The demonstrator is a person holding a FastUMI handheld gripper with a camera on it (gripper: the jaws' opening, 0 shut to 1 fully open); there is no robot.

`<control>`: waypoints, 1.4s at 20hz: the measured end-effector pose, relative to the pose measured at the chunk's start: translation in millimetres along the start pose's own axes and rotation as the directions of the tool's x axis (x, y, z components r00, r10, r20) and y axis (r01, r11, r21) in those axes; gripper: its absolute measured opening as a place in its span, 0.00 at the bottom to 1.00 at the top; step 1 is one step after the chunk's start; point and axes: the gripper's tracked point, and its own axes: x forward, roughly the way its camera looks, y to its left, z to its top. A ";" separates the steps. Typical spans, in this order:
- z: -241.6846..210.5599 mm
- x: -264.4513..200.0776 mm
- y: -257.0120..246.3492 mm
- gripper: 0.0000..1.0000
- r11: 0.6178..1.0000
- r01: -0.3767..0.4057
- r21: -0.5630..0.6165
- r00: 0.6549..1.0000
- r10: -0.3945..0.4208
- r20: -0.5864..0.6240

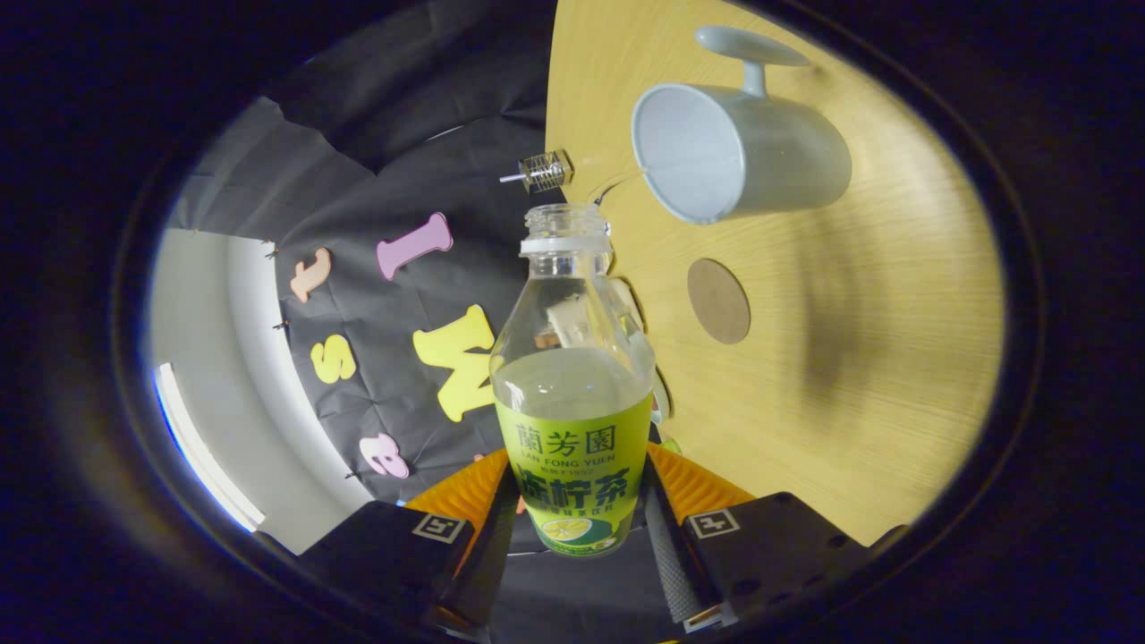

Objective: Take the bottle from table, then pour the juice into the cup, finally place the bottle on the coaster

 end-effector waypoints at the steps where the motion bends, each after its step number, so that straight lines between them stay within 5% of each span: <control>1: -0.9 1.1 1.7 0.75 1.000 -0.002 0.010 1.000 0.002 -0.001; 28: -14.3 0.0 53.7 0.75 0.985 -0.077 0.157 0.997 0.078 -0.002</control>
